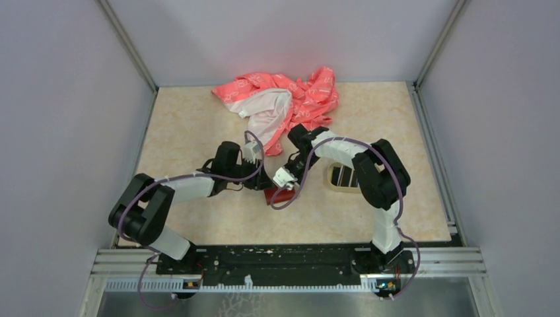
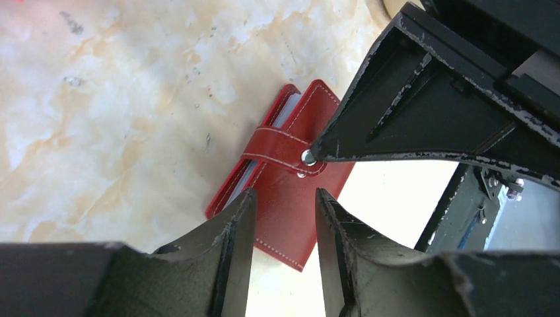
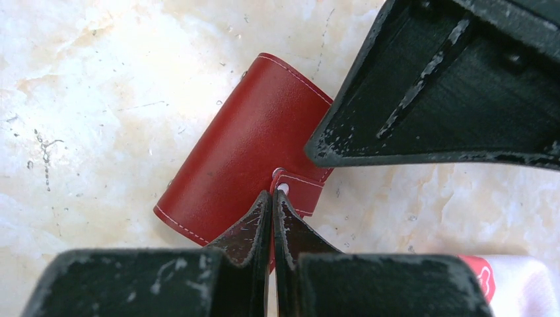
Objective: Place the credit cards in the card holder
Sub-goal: Close the card holder at the center of the board.
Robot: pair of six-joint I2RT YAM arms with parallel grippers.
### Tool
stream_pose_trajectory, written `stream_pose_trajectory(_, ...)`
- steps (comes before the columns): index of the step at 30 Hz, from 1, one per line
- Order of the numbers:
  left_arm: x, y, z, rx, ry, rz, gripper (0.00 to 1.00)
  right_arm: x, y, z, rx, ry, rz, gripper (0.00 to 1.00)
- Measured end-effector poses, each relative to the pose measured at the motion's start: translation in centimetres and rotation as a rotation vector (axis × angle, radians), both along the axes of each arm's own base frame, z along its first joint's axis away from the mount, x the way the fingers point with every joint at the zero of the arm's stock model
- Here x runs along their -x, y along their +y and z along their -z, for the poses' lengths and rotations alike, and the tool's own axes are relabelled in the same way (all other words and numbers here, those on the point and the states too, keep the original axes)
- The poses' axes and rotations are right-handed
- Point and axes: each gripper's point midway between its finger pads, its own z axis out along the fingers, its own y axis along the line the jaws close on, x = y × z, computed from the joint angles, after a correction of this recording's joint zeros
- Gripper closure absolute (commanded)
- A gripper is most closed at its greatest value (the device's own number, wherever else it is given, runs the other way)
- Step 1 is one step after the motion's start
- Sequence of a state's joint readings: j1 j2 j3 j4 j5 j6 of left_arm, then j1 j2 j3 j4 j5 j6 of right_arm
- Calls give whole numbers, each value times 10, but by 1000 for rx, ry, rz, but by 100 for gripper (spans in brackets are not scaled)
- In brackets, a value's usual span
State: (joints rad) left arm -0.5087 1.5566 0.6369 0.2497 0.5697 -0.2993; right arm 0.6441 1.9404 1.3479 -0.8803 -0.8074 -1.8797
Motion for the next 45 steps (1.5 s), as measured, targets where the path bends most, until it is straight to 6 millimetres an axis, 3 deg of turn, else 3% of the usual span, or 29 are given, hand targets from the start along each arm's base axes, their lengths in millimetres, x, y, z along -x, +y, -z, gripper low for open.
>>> stream_pose_trajectory(4, 6, 7, 0, -11, -4, -15, 64, 4, 0, 2, 11, 21, 12, 100)
stream_pose_trajectory(14, 17, 11, 6, -43, 48, -64, 64, 6, 2, 3, 27, 52, 50, 100)
stream_pose_trajectory(23, 26, 13, -16, -103, -22, -127, 64, 7, 2, 3, 39, 73, 80, 100)
stream_pose_trajectory(29, 42, -7, 8, -144, 44, -76, 80, 7, 2, 3, 47, 91, 103, 100)
stream_pose_trajectory(35, 39, -13, 12, -140, 78, -87, 94, 7, 2, 3, 51, 101, 115, 100)
stream_pose_trajectory(45, 36, -14, 14, -163, 107, -113, 96, 8, 1, 3, 55, 112, 122, 100)
